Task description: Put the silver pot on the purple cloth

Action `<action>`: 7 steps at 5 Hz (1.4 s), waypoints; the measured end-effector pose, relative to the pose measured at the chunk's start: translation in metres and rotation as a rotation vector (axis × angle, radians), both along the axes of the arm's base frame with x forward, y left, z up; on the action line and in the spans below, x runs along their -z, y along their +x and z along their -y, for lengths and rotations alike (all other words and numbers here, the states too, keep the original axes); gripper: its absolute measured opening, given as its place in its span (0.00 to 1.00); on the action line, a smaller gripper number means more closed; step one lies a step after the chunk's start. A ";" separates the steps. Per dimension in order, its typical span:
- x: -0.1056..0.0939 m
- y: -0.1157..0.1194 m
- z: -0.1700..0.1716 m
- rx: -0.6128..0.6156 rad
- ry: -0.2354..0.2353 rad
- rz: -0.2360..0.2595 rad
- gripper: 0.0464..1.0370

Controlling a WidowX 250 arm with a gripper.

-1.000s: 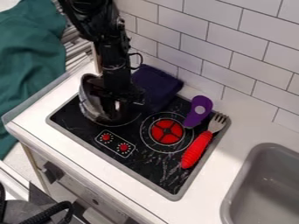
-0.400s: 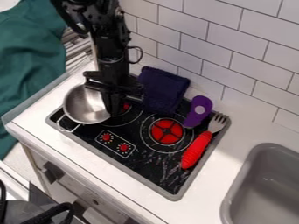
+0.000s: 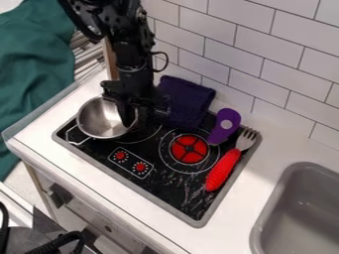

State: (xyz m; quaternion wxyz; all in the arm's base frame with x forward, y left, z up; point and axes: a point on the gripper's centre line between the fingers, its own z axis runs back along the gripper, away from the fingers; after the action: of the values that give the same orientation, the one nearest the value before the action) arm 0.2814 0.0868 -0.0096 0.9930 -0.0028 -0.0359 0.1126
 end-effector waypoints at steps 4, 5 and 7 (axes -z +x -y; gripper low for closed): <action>0.027 -0.002 -0.018 -0.021 -0.047 -0.015 0.61; 0.026 0.000 -0.020 -0.023 -0.041 -0.017 0.32; 0.006 0.000 -0.016 -0.010 0.015 -0.002 0.08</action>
State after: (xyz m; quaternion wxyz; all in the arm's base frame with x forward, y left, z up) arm 0.2818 0.1025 -0.0160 0.9924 0.0049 -0.0359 0.1172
